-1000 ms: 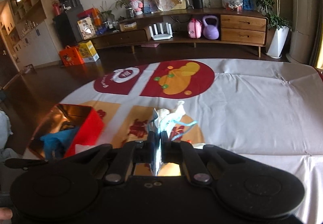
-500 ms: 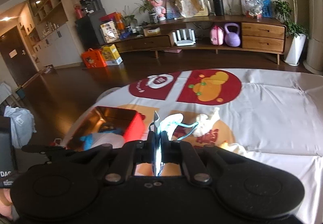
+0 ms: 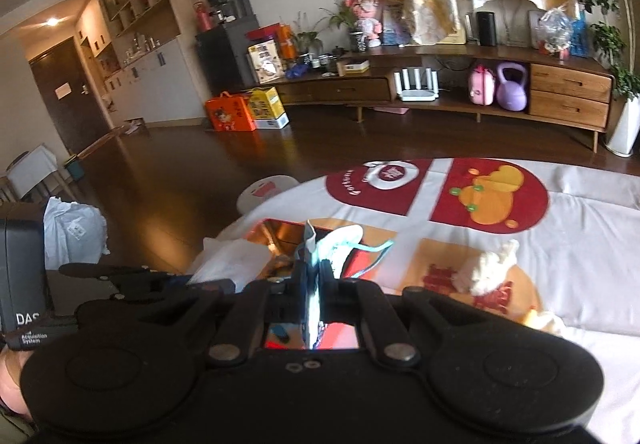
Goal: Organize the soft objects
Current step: 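Lift the mesh bag and mask and carry both over the red tin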
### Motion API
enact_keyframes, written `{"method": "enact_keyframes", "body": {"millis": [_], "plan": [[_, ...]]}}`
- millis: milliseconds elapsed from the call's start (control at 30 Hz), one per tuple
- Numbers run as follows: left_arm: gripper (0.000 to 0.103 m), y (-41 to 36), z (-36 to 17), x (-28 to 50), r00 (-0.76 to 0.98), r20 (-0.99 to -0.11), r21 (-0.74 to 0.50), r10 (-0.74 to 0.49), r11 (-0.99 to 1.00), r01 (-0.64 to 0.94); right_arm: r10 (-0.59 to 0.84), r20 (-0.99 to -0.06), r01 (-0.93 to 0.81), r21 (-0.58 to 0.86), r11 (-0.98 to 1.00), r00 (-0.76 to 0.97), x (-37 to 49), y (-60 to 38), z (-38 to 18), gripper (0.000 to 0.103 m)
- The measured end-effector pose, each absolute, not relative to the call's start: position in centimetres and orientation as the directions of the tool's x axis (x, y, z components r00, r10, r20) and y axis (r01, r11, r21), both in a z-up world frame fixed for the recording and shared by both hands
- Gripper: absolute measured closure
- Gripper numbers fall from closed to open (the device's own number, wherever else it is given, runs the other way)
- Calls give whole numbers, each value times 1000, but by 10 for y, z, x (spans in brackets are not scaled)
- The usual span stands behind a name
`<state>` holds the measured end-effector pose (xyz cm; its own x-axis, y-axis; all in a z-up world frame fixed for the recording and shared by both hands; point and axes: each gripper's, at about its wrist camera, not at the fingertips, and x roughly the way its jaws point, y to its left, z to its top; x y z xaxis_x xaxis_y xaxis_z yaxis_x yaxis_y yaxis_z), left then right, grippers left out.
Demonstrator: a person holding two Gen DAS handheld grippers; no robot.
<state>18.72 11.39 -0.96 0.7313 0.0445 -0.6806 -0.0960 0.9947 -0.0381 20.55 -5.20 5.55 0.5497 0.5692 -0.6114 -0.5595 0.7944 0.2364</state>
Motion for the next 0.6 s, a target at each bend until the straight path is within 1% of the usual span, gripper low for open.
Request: {"method": "enact_keyframes", "body": {"millis": [267,600], "plan": [[90,154,-13,201,727,-680,-20,92,989,-144,556,-643,-575,212,790,527,218,-11,40,98],[90,186,-51,238,688,-720,-30,91,986,-162,517,-714,-562,208,801,472,251,24,-5,98]]}}
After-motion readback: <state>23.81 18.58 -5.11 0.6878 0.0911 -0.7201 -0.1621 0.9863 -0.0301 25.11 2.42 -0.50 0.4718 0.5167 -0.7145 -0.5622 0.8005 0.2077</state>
